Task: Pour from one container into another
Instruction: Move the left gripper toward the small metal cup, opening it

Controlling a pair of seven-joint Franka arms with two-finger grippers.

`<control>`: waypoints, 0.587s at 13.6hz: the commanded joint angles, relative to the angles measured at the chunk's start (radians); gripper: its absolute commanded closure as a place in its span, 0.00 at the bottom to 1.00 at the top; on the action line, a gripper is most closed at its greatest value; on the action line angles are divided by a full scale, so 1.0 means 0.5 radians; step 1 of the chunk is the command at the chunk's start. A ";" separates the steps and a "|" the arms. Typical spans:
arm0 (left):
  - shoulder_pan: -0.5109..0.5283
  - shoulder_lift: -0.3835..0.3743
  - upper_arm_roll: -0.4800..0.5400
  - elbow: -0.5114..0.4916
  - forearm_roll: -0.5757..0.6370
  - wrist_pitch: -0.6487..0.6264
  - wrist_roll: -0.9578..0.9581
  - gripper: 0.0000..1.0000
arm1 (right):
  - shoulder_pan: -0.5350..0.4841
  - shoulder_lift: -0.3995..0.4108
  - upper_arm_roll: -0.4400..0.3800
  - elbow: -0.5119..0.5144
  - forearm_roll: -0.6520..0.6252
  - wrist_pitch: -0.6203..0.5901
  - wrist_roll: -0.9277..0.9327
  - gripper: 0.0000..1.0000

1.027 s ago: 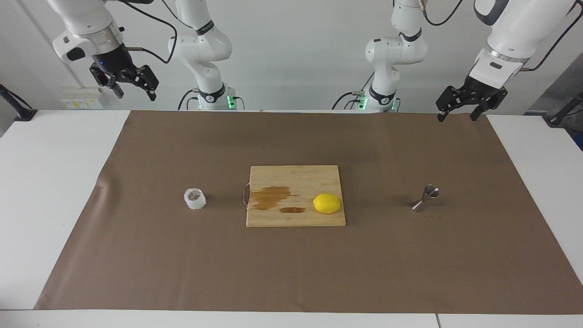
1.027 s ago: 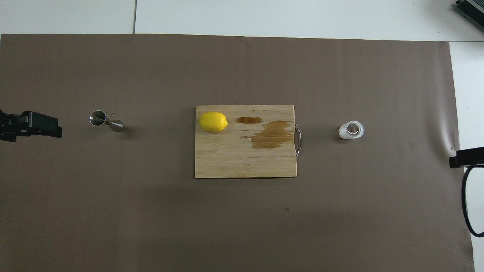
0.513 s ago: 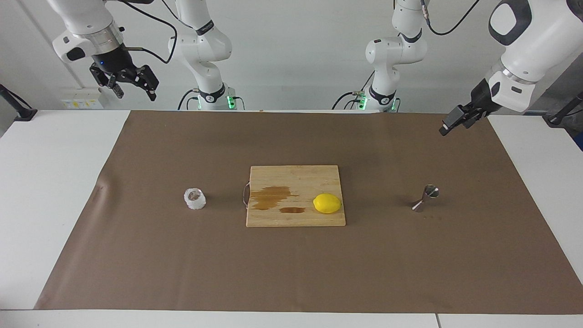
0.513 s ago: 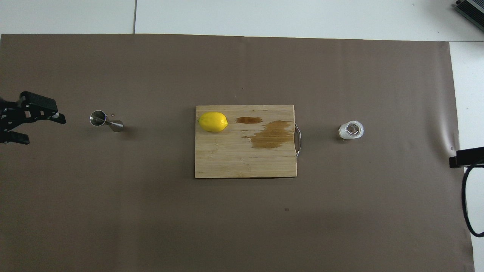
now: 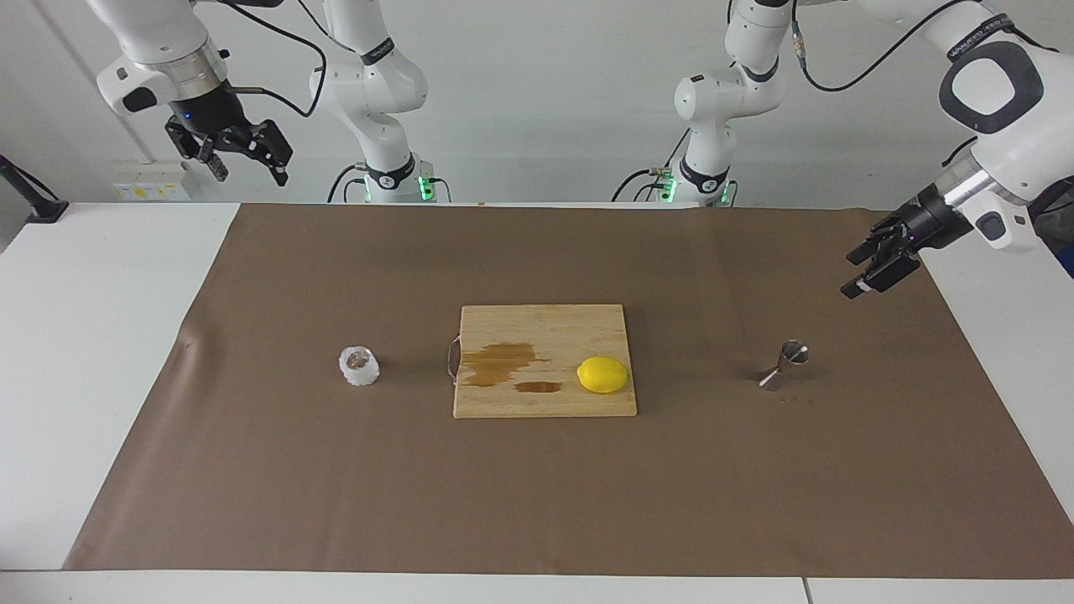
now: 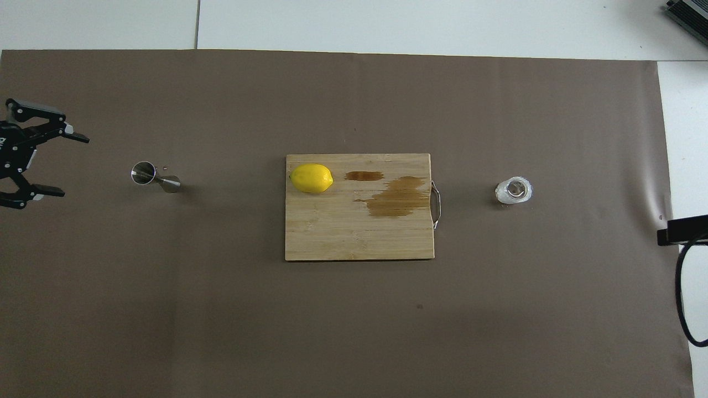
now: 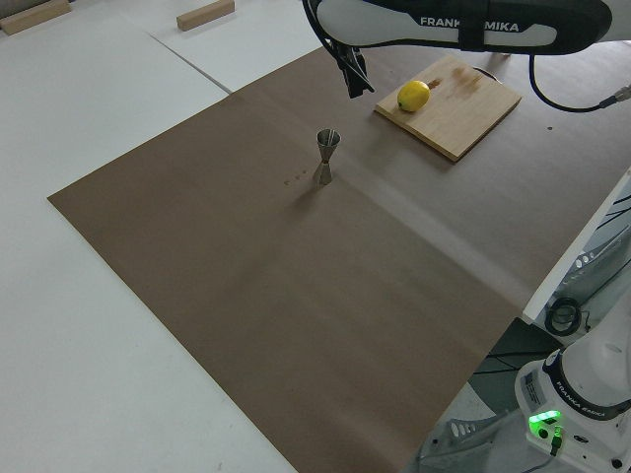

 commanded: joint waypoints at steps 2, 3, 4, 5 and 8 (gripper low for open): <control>0.150 0.036 -0.016 -0.201 -0.286 0.286 -0.534 0.00 | -0.013 -0.009 0.009 0.015 -0.008 -0.037 -0.028 0.00; 0.202 0.033 -0.016 -0.275 -0.412 0.320 -0.553 0.00 | -0.013 -0.006 0.009 0.015 -0.008 -0.037 -0.028 0.00; 0.236 0.039 -0.016 -0.321 -0.495 0.318 -0.550 0.00 | -0.013 -0.006 0.009 0.015 -0.008 -0.037 -0.028 0.00; 0.251 0.067 -0.016 -0.334 -0.514 0.308 -0.547 0.00 | -0.013 -0.009 0.009 0.015 -0.008 -0.037 -0.028 0.00; 0.264 0.205 -0.019 -0.358 -0.624 0.296 -0.526 0.00 | -0.013 -0.006 0.009 0.015 -0.008 -0.037 -0.028 0.00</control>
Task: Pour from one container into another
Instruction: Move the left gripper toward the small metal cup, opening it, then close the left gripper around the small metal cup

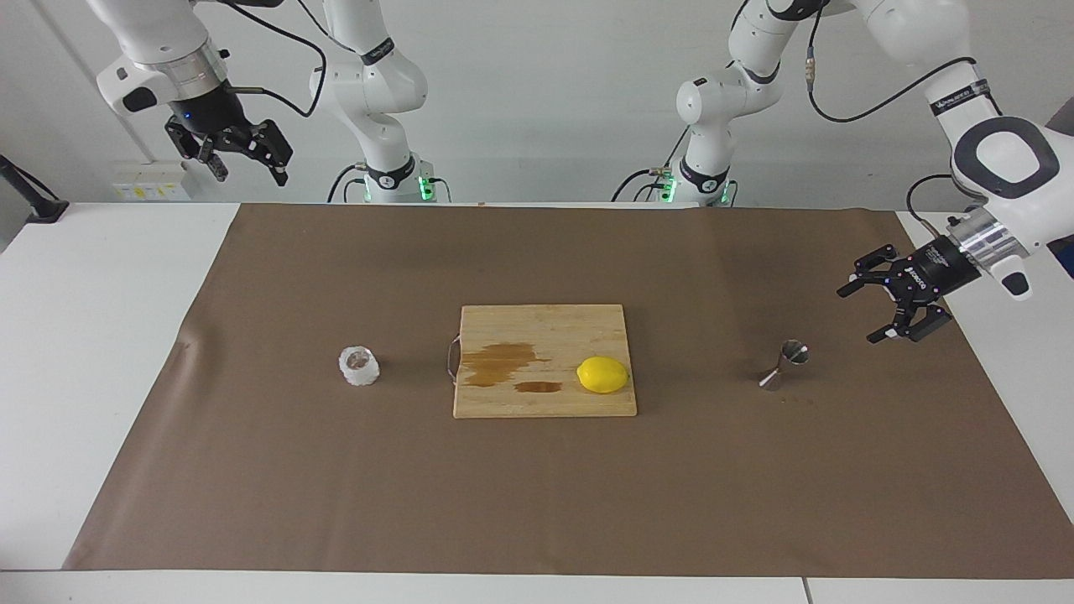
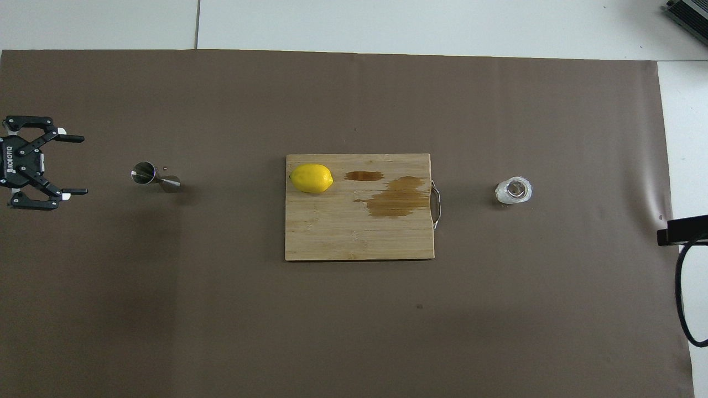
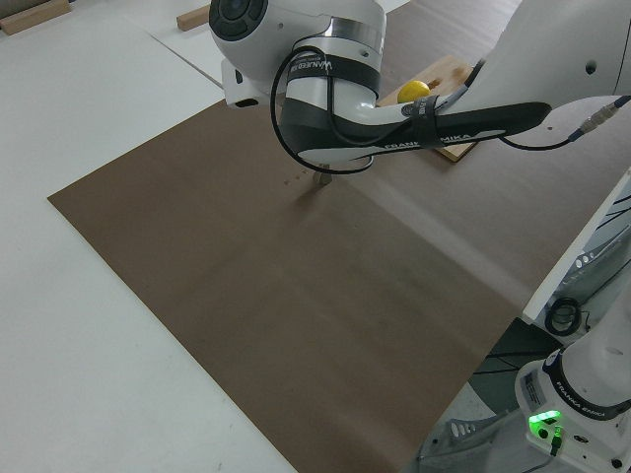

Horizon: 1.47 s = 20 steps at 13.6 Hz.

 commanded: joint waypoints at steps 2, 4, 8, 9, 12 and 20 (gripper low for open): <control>0.057 0.133 -0.030 -0.032 -0.105 0.014 -0.029 0.00 | -0.013 -0.009 0.009 0.015 -0.008 -0.037 -0.028 0.00; 0.072 0.195 -0.031 -0.081 -0.206 0.020 0.047 0.00 | -0.013 -0.009 0.009 0.015 -0.008 -0.037 -0.028 0.00; 0.103 0.198 -0.027 -0.290 -0.497 0.056 0.311 0.00 | -0.013 -0.009 0.009 0.015 -0.008 -0.037 -0.028 0.00; 0.106 0.198 -0.027 -0.333 -0.562 0.066 0.357 0.00 | -0.013 -0.009 0.009 0.015 -0.008 -0.037 -0.028 0.00; 0.106 0.186 -0.024 -0.440 -0.688 0.112 0.480 0.00 | -0.013 -0.009 0.009 0.015 -0.008 -0.037 -0.028 0.00; 0.063 0.198 -0.031 -0.511 -0.943 0.268 0.557 0.00 | -0.013 -0.009 0.009 0.015 -0.008 -0.037 -0.028 0.00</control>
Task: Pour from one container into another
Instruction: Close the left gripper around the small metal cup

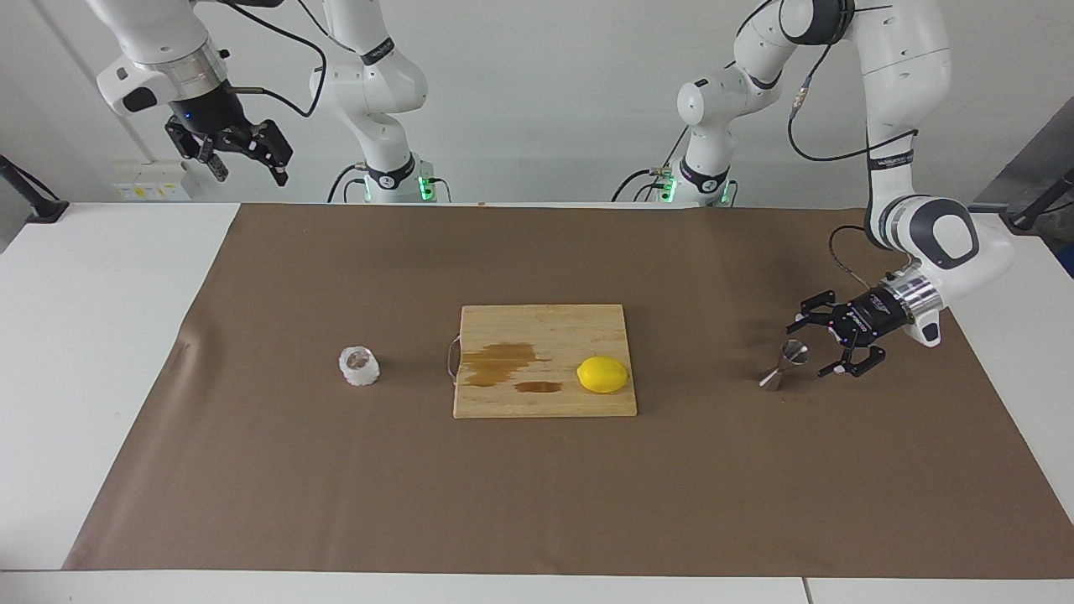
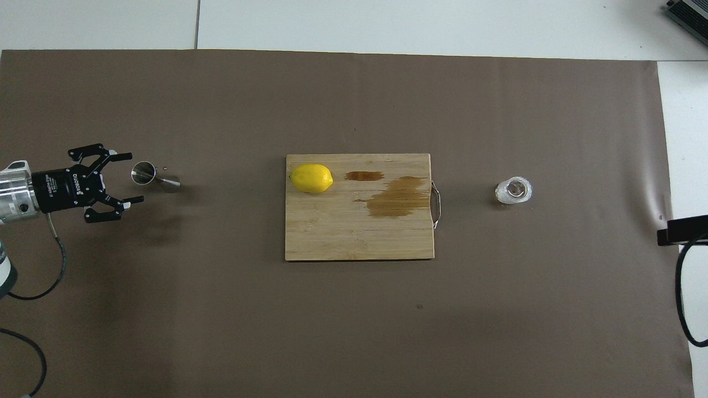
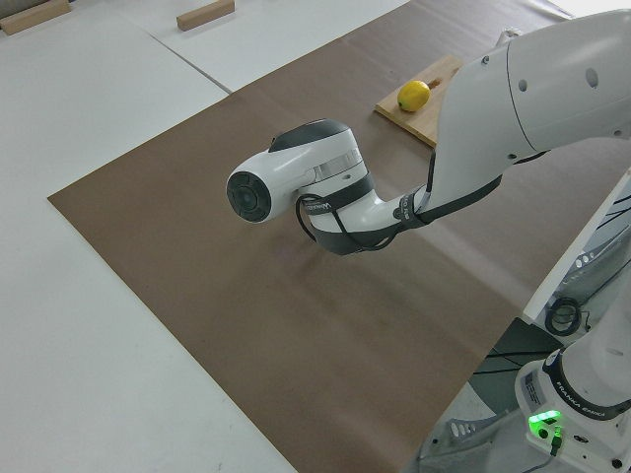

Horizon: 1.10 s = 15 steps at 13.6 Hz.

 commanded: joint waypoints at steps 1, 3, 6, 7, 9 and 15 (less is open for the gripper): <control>-0.042 -0.043 -0.001 -0.066 -0.077 0.065 0.046 0.00 | -0.013 -0.006 0.009 0.015 -0.008 -0.037 -0.028 0.00; -0.036 -0.046 -0.001 -0.066 -0.108 0.050 0.049 0.00 | -0.013 -0.006 0.009 0.015 -0.008 -0.037 -0.028 0.00; -0.039 -0.049 -0.001 -0.069 -0.123 0.047 0.070 0.00 | -0.013 -0.009 0.009 0.015 -0.008 -0.037 -0.028 0.00; -0.039 -0.049 -0.001 -0.069 -0.123 0.047 0.070 0.00 | -0.013 -0.006 0.009 0.015 -0.008 -0.037 -0.028 0.00; -0.042 -0.049 -0.001 -0.072 -0.142 0.047 0.070 0.00 | -0.013 -0.009 0.009 0.015 -0.008 -0.037 -0.028 0.00; -0.051 -0.056 -0.001 -0.109 -0.163 0.078 0.128 0.00 | -0.013 -0.009 0.009 0.015 -0.008 -0.037 -0.028 0.00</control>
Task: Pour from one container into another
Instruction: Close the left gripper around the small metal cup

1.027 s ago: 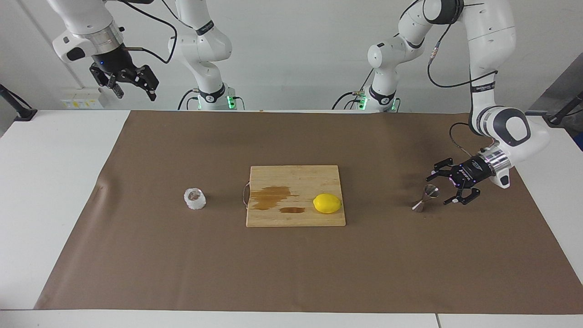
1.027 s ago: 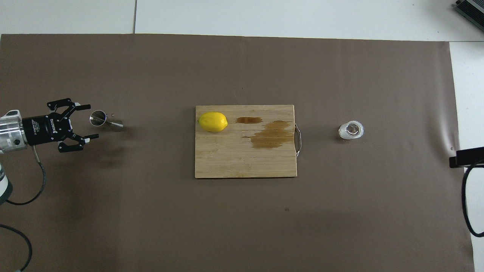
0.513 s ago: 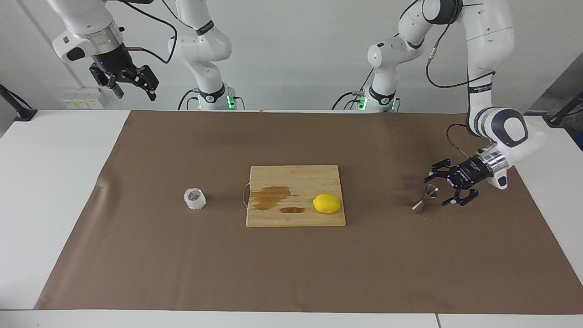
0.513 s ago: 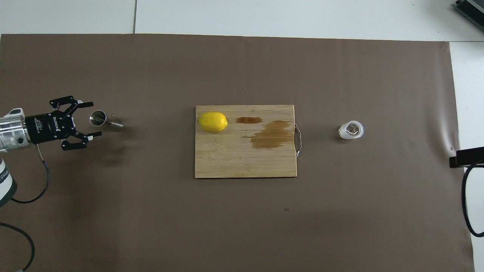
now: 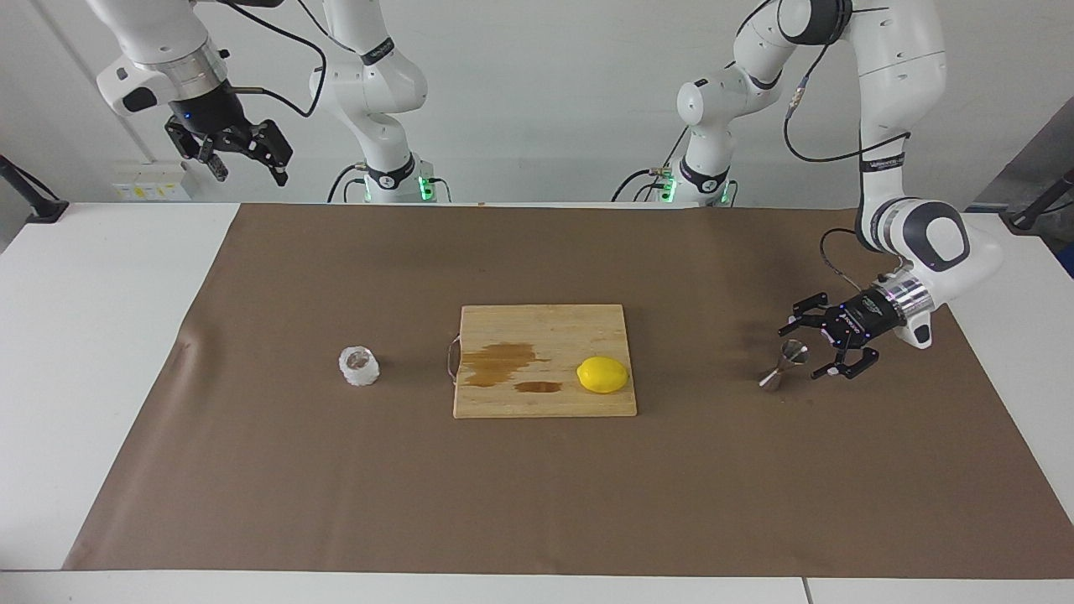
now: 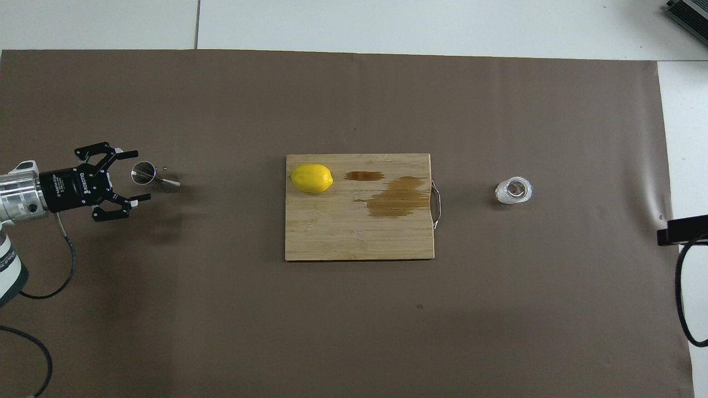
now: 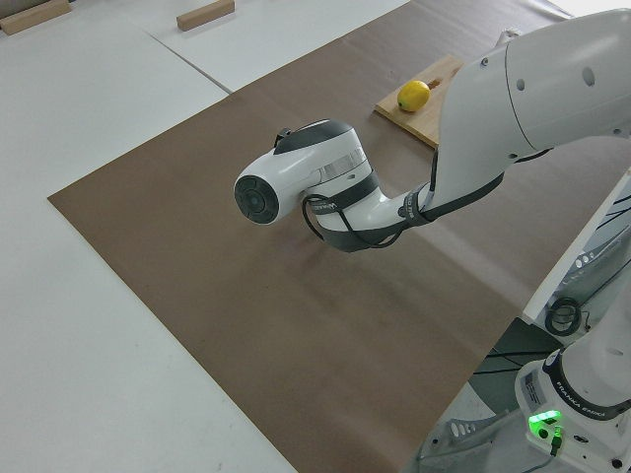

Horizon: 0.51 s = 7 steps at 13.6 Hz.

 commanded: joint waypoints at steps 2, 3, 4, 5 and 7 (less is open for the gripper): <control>-0.043 -0.055 0.013 -0.078 -0.058 0.066 0.063 0.00 | -0.013 -0.006 0.009 0.015 -0.008 -0.037 -0.028 0.00; -0.046 -0.055 0.013 -0.078 -0.076 0.066 0.063 0.00 | -0.013 -0.009 0.009 0.015 -0.008 -0.037 -0.028 0.00; -0.049 -0.058 0.013 -0.081 -0.085 0.069 0.063 0.00 | -0.013 -0.006 0.009 0.015 -0.008 -0.037 -0.028 0.00; -0.049 -0.058 0.013 -0.090 -0.092 0.069 0.063 0.00 | -0.013 -0.009 0.009 0.015 -0.008 -0.037 -0.028 0.00; -0.049 -0.058 0.013 -0.090 -0.098 0.081 0.063 0.00 | -0.013 -0.009 0.009 0.015 -0.008 -0.037 -0.028 0.00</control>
